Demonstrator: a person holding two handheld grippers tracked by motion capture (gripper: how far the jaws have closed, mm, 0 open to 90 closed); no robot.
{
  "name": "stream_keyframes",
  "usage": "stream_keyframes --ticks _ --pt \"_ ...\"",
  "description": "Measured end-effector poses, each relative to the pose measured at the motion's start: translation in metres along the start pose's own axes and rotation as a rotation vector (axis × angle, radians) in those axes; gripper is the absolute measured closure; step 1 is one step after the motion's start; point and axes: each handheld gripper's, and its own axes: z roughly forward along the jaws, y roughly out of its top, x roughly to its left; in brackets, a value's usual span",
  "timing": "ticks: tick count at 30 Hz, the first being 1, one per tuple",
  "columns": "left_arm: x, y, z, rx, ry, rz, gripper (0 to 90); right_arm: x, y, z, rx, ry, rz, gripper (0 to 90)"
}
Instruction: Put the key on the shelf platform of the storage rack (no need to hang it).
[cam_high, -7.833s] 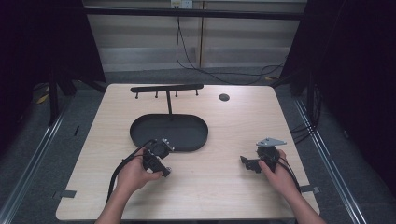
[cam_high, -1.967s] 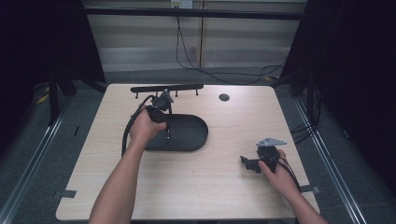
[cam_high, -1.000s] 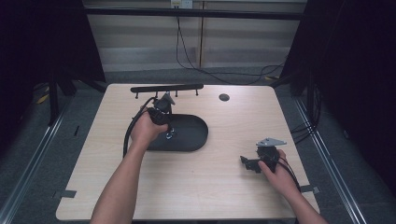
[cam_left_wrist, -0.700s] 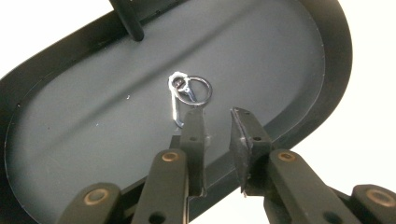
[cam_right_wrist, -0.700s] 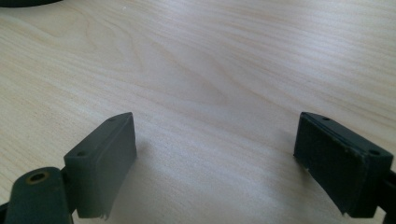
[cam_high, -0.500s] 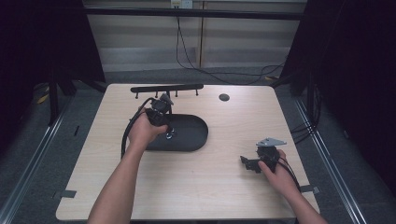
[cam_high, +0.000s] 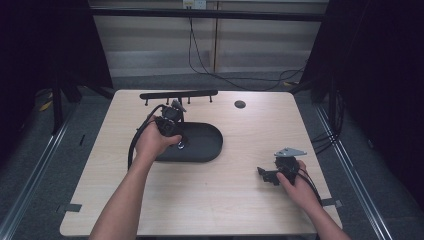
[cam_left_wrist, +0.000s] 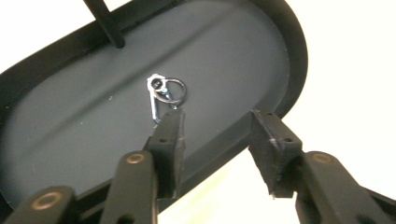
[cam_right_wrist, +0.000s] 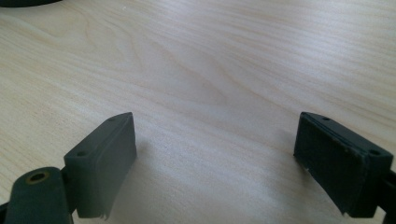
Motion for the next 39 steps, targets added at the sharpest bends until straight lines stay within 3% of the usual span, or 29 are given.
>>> stream_keyframes --ticks 4,15,26,39 --pt "-0.002 -0.001 -0.002 -0.006 -0.001 0.015 44.9 0.0 0.0 0.0 0.0 0.0 0.0 12.4" --pt "-0.006 -0.008 -0.008 -0.043 -0.015 0.037 33.1 0.0 0.0 0.0 0.0 0.0 0.0 12.4" --pt "-0.008 -0.02 -0.012 -0.058 -0.021 0.044 29.9 0.0 0.0 0.0 0.0 0.0 0.0 12.4" --pt "0.0 -0.043 -0.015 -0.074 -0.012 0.049 28.9 0.0 0.0 0.0 0.0 0.0 -0.001 12.4"
